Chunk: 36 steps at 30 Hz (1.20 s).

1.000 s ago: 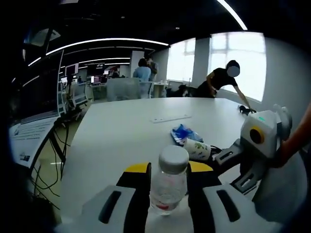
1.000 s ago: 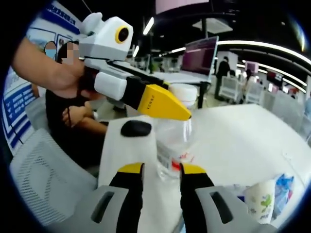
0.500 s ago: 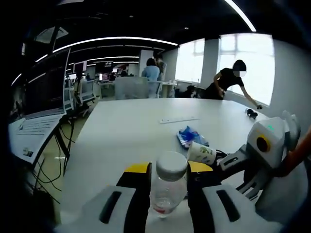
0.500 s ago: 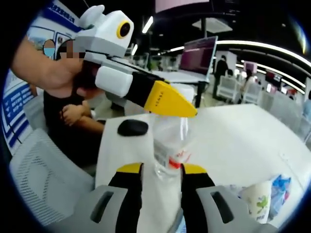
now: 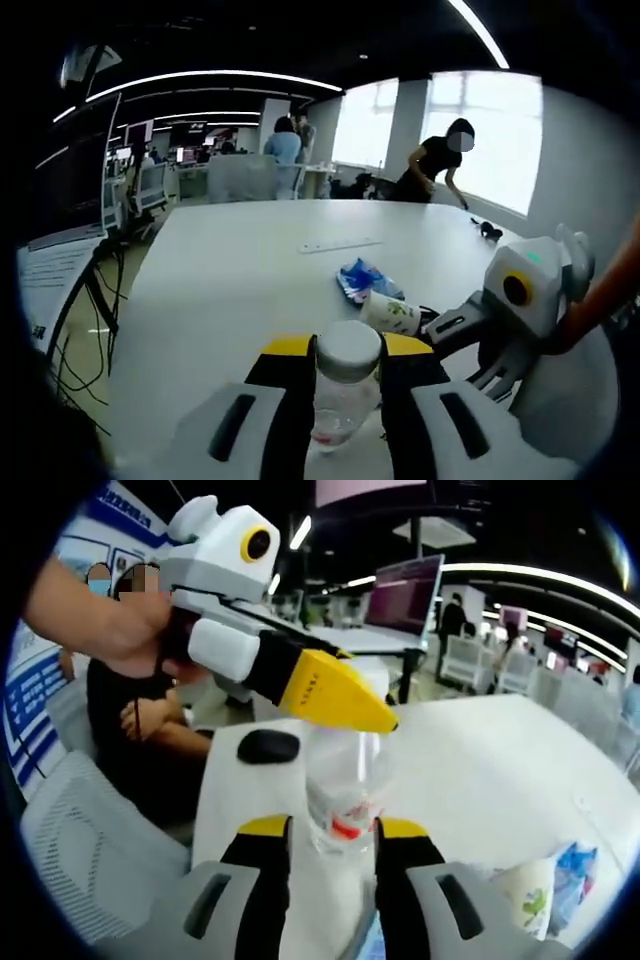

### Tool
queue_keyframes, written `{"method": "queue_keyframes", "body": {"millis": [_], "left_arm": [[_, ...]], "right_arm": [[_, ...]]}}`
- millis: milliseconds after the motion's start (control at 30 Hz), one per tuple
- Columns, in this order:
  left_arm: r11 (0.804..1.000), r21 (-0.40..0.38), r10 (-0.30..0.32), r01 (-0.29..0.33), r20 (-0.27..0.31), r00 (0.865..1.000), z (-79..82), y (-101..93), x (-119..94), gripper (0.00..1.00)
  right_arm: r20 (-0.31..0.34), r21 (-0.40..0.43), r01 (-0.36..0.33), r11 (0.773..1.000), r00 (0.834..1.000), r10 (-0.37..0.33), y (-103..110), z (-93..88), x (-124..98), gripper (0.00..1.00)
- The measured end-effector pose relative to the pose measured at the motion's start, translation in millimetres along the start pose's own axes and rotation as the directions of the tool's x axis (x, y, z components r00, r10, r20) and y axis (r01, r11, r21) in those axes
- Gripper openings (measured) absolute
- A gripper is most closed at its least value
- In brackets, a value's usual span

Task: Arrange the tabletop items into an orderly group along one side of the table until the central work area is clear of visible clutter.

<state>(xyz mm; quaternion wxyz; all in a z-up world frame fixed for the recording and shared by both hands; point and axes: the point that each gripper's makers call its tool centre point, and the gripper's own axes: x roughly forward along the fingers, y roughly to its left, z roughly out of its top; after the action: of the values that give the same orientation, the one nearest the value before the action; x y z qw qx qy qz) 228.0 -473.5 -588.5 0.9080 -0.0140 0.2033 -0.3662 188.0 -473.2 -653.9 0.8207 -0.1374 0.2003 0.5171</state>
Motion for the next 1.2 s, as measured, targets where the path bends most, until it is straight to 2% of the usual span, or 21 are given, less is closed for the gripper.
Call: {"method": "queue_keyframes", "body": {"millis": [133,367,467,700,767,800,833,900,967,1200], "left_arm": [[0.998,0.006,-0.055,0.055,-0.001,0.998,-0.9,-8.9,0,0.23],[0.993,-0.010,-0.121,0.121,0.003,0.993,-2.5,-19.2,-1,0.23],[0.990,-0.009,-0.139,0.139,0.002,0.990,-2.9,-23.4,-2,0.23],[0.988,-0.005,-0.153,0.153,0.005,0.988,-3.0,-26.3,-1,0.24],[0.989,-0.002,-0.147,0.147,0.006,0.989,-3.0,-25.4,-1,0.24],[0.990,-0.026,-0.135,0.135,0.009,0.991,-2.9,-24.7,-1,0.24],[0.992,-0.050,-0.119,0.119,0.010,0.993,-3.0,-22.5,0,0.25],[0.996,-0.048,-0.080,0.081,0.014,0.997,-2.0,-15.9,1,0.26],[0.996,-0.059,-0.066,0.067,0.016,0.998,-1.4,-16.3,1,0.26],[1.000,-0.015,-0.001,0.000,-0.008,1.000,-4.1,-8.7,-2,0.25]], "right_arm": [[0.014,0.005,0.008,1.000,1.000,-0.008,-3,2.8,1,0.34],[0.026,0.003,-0.006,1.000,1.000,0.006,-2,5.3,4,0.37],[0.029,-0.009,-0.024,1.000,0.999,0.025,0,6.0,5,0.39],[0.009,-0.019,-0.029,0.999,1.000,0.029,-2,3.7,5,0.34],[0.006,-0.017,-0.024,1.000,1.000,0.024,-2,3.7,6,0.34],[0.004,-0.020,-0.013,1.000,1.000,0.013,-2,3.8,6,0.33],[0.002,-0.025,0.003,1.000,1.000,-0.003,-3,3.6,7,0.33],[-0.012,-0.055,0.038,0.998,0.999,-0.039,-6,2.8,7,0.31],[-0.011,-0.027,0.059,0.998,0.998,-0.059,-7,3.3,8,0.31],[-0.014,-0.008,0.097,0.995,0.995,-0.097,-11,4.3,11,0.31]]}}
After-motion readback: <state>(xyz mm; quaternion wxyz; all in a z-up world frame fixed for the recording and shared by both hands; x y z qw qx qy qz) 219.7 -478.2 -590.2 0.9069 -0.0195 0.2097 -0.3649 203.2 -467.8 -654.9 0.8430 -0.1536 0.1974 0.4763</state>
